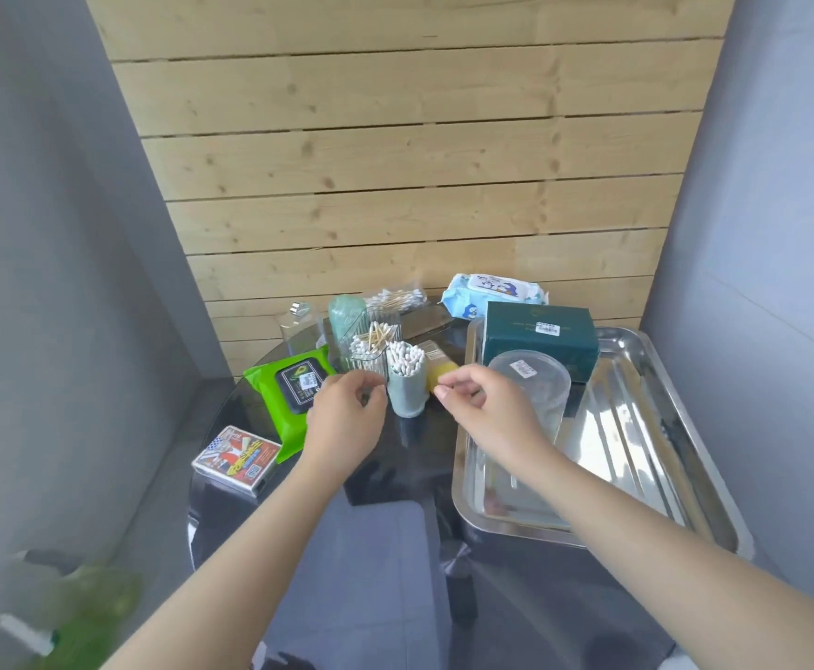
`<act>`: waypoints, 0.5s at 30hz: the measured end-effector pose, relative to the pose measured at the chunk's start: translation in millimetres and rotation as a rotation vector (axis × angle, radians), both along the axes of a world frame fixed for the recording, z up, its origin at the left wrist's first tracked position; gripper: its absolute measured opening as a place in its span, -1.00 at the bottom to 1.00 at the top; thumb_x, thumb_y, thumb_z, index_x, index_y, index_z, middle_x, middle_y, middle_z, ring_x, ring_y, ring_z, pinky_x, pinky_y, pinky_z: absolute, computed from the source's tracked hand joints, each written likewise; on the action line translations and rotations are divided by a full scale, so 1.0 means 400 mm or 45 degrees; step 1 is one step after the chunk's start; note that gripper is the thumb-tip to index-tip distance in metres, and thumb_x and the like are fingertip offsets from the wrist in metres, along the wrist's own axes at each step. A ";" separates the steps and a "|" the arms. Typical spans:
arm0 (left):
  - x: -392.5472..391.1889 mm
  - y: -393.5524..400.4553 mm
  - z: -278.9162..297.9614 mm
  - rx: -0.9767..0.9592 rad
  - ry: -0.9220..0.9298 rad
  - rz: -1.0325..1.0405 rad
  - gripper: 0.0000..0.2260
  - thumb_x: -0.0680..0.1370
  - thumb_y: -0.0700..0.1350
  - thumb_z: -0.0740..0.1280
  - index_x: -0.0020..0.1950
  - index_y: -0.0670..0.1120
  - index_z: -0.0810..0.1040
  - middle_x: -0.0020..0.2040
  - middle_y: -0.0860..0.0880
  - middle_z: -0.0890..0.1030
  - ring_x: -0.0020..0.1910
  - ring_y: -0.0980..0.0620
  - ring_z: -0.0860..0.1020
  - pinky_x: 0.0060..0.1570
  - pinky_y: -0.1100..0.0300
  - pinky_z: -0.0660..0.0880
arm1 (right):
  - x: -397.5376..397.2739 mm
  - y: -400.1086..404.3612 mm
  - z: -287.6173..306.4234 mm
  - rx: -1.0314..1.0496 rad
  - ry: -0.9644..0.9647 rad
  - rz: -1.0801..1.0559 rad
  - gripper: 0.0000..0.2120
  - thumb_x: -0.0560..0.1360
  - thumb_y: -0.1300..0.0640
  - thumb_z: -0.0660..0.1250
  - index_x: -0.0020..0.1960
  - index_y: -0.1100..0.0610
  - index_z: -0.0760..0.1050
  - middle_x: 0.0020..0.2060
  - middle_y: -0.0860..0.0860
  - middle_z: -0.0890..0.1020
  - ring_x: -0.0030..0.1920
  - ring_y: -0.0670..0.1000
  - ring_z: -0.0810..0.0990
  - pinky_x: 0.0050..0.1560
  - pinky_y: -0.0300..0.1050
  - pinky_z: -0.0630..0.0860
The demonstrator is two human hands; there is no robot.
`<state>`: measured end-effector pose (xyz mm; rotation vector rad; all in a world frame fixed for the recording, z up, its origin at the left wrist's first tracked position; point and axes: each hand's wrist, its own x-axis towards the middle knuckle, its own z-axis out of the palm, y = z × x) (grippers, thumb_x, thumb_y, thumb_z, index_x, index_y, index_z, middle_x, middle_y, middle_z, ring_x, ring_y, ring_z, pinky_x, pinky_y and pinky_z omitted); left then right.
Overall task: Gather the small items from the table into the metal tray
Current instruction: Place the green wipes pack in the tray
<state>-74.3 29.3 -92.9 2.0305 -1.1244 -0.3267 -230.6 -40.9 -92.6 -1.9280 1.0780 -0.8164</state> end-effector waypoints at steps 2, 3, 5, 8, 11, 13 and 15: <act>0.028 0.012 -0.014 0.107 -0.075 0.139 -0.76 0.54 -0.05 0.23 0.17 0.02 0.56 0.23 -0.10 0.48 0.28 -0.15 0.40 0.32 -0.06 0.29 | 0.032 0.019 -0.008 0.065 0.003 0.056 -0.86 0.47 0.01 0.34 -0.01 0.02 0.58 -0.27 -0.13 0.57 -0.19 -0.02 0.63 -0.14 -0.17 0.51; 0.044 0.021 -0.023 0.155 -0.114 0.200 -0.73 0.54 -0.04 0.23 0.22 0.01 0.53 0.29 -0.10 0.43 0.33 -0.17 0.34 0.34 -0.06 0.20 | 0.052 0.027 -0.014 0.097 -0.001 0.082 -0.86 0.47 0.01 0.34 -0.01 0.02 0.58 -0.27 -0.11 0.58 -0.18 0.01 0.64 -0.14 -0.11 0.52; 0.073 0.035 -0.039 0.248 -0.194 0.273 -0.65 0.55 -0.01 0.23 0.32 -0.03 0.45 0.40 -0.15 0.32 0.39 -0.21 0.24 0.37 -0.07 0.12 | 0.083 0.041 -0.024 0.163 -0.018 0.128 -0.86 0.48 0.03 0.33 0.00 0.03 0.57 -0.27 -0.08 0.58 -0.23 -0.01 0.64 -0.21 -0.13 0.52; 0.127 0.052 -0.066 0.379 -0.217 0.283 -0.50 0.55 0.07 0.24 0.45 -0.04 0.28 0.51 -0.26 0.10 0.46 -0.28 0.12 0.41 -0.11 0.12 | 0.127 0.058 -0.036 0.233 -0.015 0.165 -0.87 0.48 0.05 0.34 0.01 0.02 0.56 -0.22 -0.02 0.61 -0.26 -0.01 0.65 -0.18 -0.08 0.56; 0.157 0.050 -0.072 0.381 -0.060 0.219 -0.40 0.52 0.15 0.26 0.49 -0.01 0.19 0.48 -0.30 0.10 0.39 -0.34 0.24 0.37 -0.11 0.24 | 0.157 0.064 -0.051 0.283 0.037 0.196 -0.83 0.49 0.05 0.32 0.08 0.00 0.54 -0.08 0.02 0.63 -0.15 0.07 0.68 -0.10 -0.01 0.62; 0.163 0.041 -0.062 0.331 0.094 0.203 -0.39 0.51 0.17 0.26 0.48 -0.03 0.18 0.42 -0.29 0.18 0.29 -0.34 0.38 0.30 -0.11 0.35 | 0.172 0.056 -0.057 0.299 0.103 0.230 -0.71 0.51 0.02 0.29 0.22 -0.01 0.50 0.11 -0.01 0.59 -0.09 0.10 0.68 -0.02 0.00 0.63; 0.172 0.030 -0.055 0.310 0.184 0.227 -0.35 0.51 0.16 0.28 0.49 -0.06 0.12 0.37 -0.30 0.26 0.28 -0.32 0.39 0.29 -0.08 0.36 | 0.189 0.045 -0.061 0.381 0.123 0.288 -0.60 0.54 0.01 0.24 0.37 0.01 0.38 0.29 -0.02 0.48 0.02 0.08 0.65 0.02 -0.05 0.62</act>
